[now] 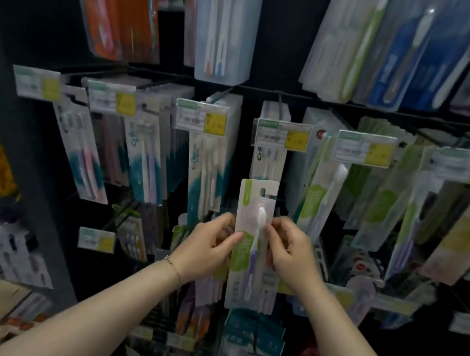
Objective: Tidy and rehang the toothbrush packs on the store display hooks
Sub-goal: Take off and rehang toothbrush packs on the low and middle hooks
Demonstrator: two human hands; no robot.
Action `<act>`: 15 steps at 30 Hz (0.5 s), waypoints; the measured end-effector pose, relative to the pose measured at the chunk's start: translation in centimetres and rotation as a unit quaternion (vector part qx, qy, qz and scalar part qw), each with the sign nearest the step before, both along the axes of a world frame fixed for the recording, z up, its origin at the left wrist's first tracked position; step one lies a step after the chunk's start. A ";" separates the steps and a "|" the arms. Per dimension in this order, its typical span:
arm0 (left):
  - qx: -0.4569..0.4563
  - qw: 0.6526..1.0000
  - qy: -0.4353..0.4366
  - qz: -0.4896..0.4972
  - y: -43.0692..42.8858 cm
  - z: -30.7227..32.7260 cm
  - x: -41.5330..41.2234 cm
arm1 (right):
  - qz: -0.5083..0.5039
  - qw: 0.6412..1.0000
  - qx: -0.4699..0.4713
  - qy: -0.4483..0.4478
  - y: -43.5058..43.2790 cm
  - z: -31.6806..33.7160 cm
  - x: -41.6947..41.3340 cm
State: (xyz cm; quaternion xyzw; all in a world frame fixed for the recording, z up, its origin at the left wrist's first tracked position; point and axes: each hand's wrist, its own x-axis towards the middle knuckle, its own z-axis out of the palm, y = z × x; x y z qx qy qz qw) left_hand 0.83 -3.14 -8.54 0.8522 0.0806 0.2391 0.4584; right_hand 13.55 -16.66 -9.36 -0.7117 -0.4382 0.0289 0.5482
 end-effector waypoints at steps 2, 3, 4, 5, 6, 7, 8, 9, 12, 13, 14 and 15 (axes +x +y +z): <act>-0.001 1.000 -0.005 -0.011 -0.7 0.9 1.2 | -0.012 1.000 0.004 -0.007 -0.9 1.0 0.7; 0.006 1.000 -0.007 -0.016 -0.9 1.2 1.9 | -0.018 1.000 0.008 -0.014 -1.4 1.4 1.1; 0.014 1.000 -0.010 -0.020 -1.3 1.5 2.5 | -0.026 0.999 0.011 -0.021 -1.9 1.9 1.5; 0.022 0.999 -0.015 -0.021 -1.6 1.7 3.0 | -0.036 0.999 0.013 -0.030 -2.4 2.2 1.9; 0.030 0.999 -0.017 -0.022 -1.9 2.0 3.7 | -0.045 0.998 0.014 -0.038 -2.9 2.5 2.4; 0.038 0.999 -0.019 -0.021 -2.3 2.2 4.3 | -0.052 0.998 0.013 -0.045 -3.3 2.8 2.9; 0.045 0.999 -0.020 -0.019 -2.6 2.5 4.9 | -0.058 0.997 0.012 -0.049 -3.8 3.1 3.4; 0.050 0.998 -0.024 -0.017 -3.1 2.8 5.4 | -0.063 0.997 0.013 -0.053 -4.3 3.3 3.8; 0.052 0.998 -0.033 -0.027 -4.7 3.6 7.0 | -0.077 0.995 0.024 -0.060 -5.9 4.1 5.0; 0.048 0.998 -0.032 -0.034 -5.2 3.8 7.5 | -0.082 0.994 0.026 -0.061 -6.5 4.2 5.4; 0.043 0.998 -0.032 -0.041 -5.7 3.9 8.0 | -0.087 0.994 0.026 -0.061 -7.1 4.4 5.8; 0.038 0.998 -0.030 -0.047 -6.1 3.9 8.6 | -0.090 0.994 0.026 -0.060 -7.7 4.5 6.3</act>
